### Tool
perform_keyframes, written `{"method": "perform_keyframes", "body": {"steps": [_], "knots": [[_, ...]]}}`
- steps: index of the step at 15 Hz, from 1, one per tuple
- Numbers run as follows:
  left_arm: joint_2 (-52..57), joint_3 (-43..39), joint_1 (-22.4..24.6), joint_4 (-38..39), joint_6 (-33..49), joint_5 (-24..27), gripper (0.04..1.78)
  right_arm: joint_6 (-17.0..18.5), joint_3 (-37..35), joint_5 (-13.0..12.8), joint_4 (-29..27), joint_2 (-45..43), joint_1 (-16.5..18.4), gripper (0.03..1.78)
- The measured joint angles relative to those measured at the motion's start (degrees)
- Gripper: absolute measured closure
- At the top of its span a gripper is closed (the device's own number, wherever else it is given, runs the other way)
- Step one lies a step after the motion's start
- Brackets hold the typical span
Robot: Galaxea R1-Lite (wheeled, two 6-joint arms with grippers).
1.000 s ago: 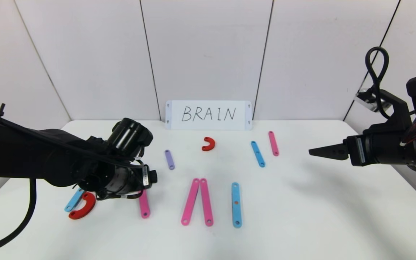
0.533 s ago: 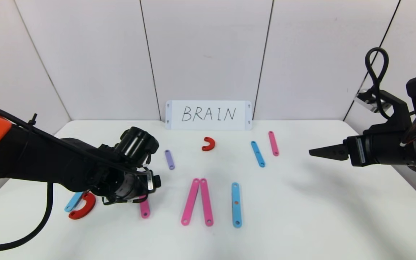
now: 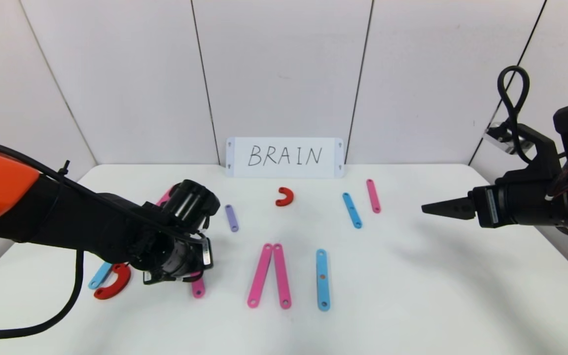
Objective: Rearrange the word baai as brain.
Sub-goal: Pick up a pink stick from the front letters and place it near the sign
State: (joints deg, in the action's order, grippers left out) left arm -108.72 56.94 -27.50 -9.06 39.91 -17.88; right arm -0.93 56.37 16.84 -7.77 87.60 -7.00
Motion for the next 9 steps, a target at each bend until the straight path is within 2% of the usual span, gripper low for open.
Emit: {"method": "perform_keyframes", "body": {"steps": [2,4,5,9], "knots": [[-0.07,0.00,0.00,-0.01,0.00,0.02,1.19,-0.01,-0.04,0.02,-0.02,0.02,0.00,0.07],[-0.13,-0.06,0.00,-0.01,0.00,0.06,1.47,-0.01,-0.04,0.02,0.00,0.02,0.00,0.07],[-0.11,-0.09,0.00,-0.01,0.00,0.06,1.51,-0.04,-0.04,0.02,-0.02,0.02,0.00,0.07],[0.26,-0.05,-0.02,-0.06,-0.04,-0.17,1.52,-0.06,-0.04,0.00,0.00,0.07,0.00,0.07]]}}
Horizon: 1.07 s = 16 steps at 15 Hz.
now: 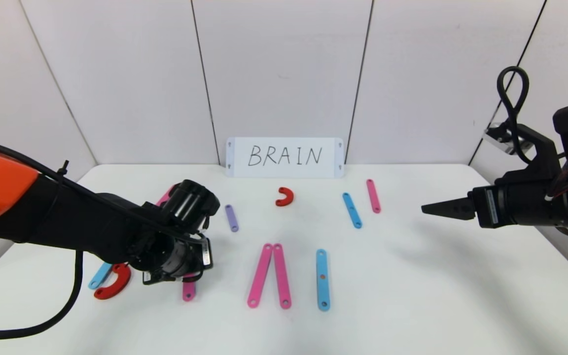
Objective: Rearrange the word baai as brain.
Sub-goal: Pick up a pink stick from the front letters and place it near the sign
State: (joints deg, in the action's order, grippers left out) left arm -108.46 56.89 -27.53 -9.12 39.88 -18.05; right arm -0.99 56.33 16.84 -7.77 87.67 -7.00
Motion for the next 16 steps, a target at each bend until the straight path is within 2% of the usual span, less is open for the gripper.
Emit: {"method": "perform_keyframes", "body": {"steps": [6,11,14,16], "knots": [[2.01,4.24,0.05,-0.38,-3.24,0.01,1.52,0.02,0.00,0.00,0.00,0.02,0.00,0.07],[2.62,14.76,0.63,-1.99,-10.12,0.48,1.52,0.22,0.00,0.05,0.00,-0.07,0.28,0.07],[1.11,21.55,0.61,-1.85,-18.38,4.50,1.52,0.24,0.02,0.09,-0.02,-0.13,0.41,0.07],[-0.96,25.75,0.60,-1.79,-23.84,9.79,1.52,0.24,-0.05,0.09,0.05,-0.13,0.37,0.07]]}}
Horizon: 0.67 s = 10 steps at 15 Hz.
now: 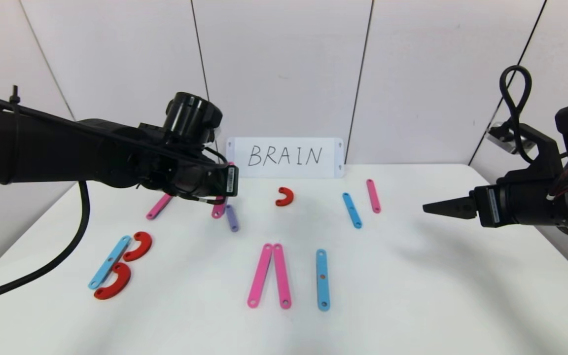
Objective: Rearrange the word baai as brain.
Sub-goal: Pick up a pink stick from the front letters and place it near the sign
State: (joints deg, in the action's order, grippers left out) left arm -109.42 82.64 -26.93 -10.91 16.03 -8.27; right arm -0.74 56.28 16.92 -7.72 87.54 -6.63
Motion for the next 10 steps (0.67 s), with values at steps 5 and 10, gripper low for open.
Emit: {"method": "perform_keyframes", "body": {"steps": [5,10], "knots": [[-5.88,7.72,-0.38,0.26,-8.75,16.91,1.52,-0.02,-0.66,0.02,0.17,-0.96,-0.01,0.07],[-13.34,11.37,-1.43,6.73,-8.53,23.67,1.52,-0.10,-2.49,-0.11,5.44,-1.46,-0.04,0.07]]}}
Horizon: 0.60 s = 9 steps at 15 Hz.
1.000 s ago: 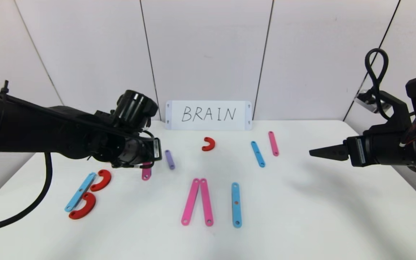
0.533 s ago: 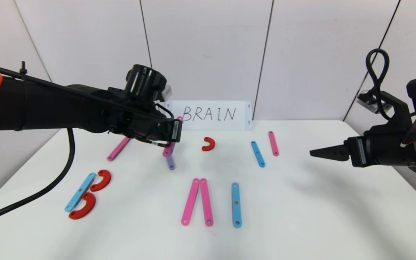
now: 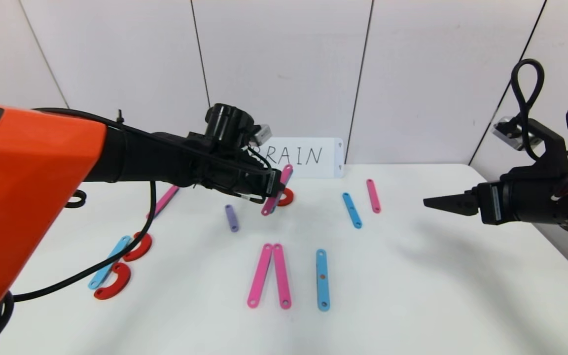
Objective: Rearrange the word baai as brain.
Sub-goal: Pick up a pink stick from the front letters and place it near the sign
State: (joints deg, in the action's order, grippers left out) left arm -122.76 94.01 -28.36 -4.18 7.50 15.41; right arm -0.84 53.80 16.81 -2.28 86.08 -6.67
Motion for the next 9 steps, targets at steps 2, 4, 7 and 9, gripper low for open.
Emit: {"method": "perform_keyframes", "body": {"steps": [2,4,7,9], "knots": [[-2.46,0.22,-0.78,3.97,-0.17,0.13,1.52,-0.09,-0.88,-0.11,1.16,0.00,-0.20,0.07],[-4.80,0.39,-1.77,8.80,-0.39,0.02,1.52,-0.09,-1.16,-0.04,1.27,0.02,-0.35,0.07],[-8.55,0.55,-3.23,15.45,-0.04,-0.20,1.52,-0.26,-1.51,-0.13,1.29,0.05,-0.35,0.07],[-10.31,0.55,-3.61,17.65,0.18,-0.20,1.52,-0.26,-1.65,-0.13,1.29,0.17,-0.41,0.07]]}}
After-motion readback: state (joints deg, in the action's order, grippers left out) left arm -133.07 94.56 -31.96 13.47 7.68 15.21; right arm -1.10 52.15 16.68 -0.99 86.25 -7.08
